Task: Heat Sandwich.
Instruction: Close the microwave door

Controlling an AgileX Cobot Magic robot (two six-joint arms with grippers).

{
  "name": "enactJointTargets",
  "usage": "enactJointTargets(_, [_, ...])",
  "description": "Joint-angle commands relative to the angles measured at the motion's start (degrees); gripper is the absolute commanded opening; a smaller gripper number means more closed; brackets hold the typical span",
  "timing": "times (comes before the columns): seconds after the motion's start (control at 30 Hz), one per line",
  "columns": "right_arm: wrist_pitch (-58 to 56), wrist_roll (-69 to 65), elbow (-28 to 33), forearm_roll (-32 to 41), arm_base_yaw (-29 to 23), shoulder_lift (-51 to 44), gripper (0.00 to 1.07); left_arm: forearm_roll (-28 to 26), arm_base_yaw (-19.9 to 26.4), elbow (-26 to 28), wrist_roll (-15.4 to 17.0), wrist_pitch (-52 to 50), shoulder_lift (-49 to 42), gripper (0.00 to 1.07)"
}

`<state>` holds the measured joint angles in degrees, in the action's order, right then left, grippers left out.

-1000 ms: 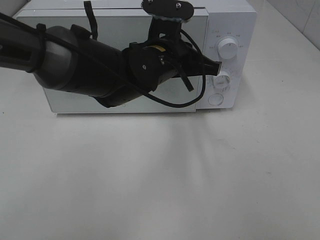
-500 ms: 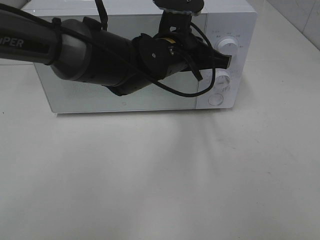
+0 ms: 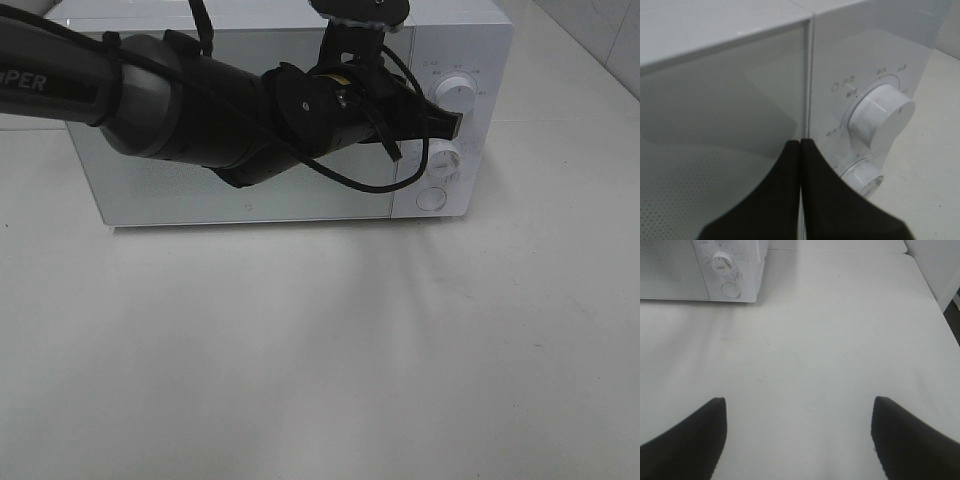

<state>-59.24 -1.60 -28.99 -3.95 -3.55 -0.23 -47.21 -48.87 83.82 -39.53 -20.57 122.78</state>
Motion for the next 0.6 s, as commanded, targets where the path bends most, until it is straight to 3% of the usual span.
enactJointTargets(0.03, [0.34, -0.23, 0.17, 0.06, 0.46, -1.55, 0.76, -1.83, 1.83, 0.97, 0.00, -6.25, 0.06, 0.00])
enactJointTargets(0.37, [0.34, -0.23, 0.17, 0.06, 0.46, -1.55, 0.76, -2.01, 0.63, 0.34, 0.00, -5.61, -1.89, 0.00])
enactJointTargets(0.6, [0.34, -0.23, 0.17, 0.06, 0.46, -1.55, 0.76, -2.06, -1.55, -4.41, 0.00, -6.70, -4.18, 0.00])
